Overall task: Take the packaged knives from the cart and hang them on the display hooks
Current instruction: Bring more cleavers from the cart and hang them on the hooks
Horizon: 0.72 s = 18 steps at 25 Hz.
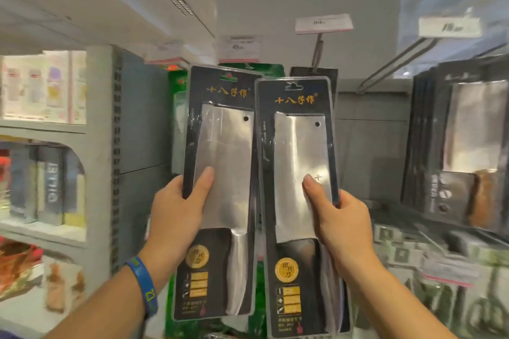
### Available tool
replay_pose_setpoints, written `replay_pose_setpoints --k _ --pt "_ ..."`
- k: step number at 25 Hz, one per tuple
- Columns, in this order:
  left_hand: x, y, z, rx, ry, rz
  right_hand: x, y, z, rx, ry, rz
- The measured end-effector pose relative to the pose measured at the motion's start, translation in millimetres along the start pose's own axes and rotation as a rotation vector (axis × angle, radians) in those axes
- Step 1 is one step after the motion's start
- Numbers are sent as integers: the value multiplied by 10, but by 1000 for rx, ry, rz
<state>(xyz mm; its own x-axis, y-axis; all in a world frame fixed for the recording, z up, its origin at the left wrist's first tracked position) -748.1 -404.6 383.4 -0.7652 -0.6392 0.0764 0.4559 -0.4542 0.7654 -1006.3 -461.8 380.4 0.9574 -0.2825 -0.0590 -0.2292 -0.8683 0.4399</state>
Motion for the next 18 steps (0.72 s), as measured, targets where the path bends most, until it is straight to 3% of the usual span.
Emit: replay_pose_setpoints --k 8,18 --pt "632 99 -157 -24 -86 -61 -498 381 23 -23 -58 146" --pt "883 297 -70 -9 -73 -87 -872 664 -244 -171 -133 304"
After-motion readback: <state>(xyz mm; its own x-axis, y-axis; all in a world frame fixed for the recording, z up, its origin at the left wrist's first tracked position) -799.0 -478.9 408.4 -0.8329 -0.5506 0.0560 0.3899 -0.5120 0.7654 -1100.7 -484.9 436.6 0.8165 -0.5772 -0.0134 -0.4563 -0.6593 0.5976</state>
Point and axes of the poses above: each hand's wrist, its own y-axis towards the middle knuckle, its own x-axis out of the palm, z = x × y, the point moved 2 cm from there along y, towards the middle knuckle, and after that the axes turned 9 degrees about x, right-handed, at the moved point
